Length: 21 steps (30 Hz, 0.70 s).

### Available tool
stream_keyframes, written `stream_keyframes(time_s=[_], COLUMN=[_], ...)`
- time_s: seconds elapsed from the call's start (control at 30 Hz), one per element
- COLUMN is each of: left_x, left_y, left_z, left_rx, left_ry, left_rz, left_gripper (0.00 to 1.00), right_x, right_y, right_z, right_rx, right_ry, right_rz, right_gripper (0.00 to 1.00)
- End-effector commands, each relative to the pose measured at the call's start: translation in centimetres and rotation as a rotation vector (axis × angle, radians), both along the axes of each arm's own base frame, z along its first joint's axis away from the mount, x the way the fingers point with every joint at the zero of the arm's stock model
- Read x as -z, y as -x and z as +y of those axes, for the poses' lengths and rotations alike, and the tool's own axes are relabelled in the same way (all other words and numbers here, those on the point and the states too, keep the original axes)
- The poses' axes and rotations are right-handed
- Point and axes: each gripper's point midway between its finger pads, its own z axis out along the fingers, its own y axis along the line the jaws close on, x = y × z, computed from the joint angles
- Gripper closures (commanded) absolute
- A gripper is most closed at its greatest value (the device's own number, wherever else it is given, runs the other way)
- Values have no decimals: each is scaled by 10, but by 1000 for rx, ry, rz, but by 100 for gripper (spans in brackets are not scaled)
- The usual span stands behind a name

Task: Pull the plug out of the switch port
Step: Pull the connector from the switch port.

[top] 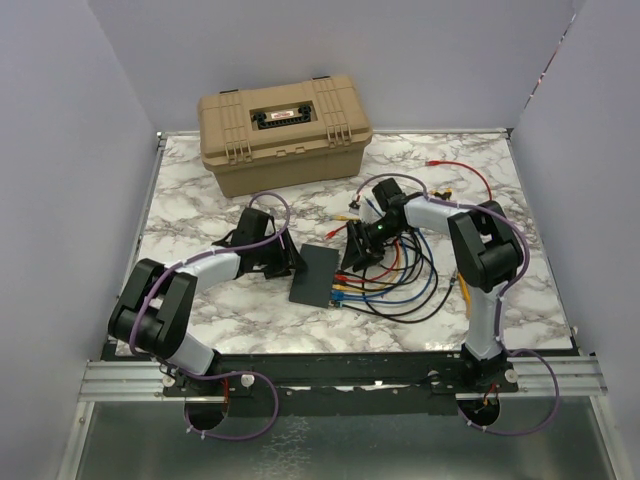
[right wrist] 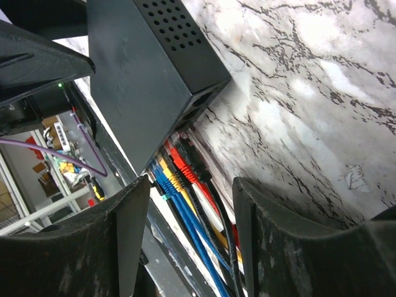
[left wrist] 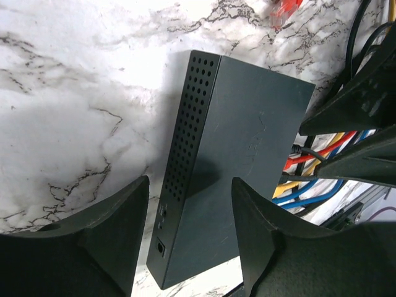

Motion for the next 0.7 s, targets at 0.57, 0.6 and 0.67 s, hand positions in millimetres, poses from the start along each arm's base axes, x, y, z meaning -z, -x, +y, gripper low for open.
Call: stream_keyframes(time_s=[0.57, 0.6, 0.67], left_x=[29, 29, 28], left_y=[47, 46, 45], left_z=[16, 17, 18], left_rx=[16, 11, 7], left_ry=[-97, -101, -107], left_rz=[165, 163, 155], left_gripper=[54, 53, 52], right_x=[21, 20, 18], right_y=[15, 14, 12], right_z=[27, 29, 33], right_rx=[-78, -79, -80], right_ry=[-42, -48, -65], right_rz=[68, 72, 80], right_gripper=[56, 56, 57])
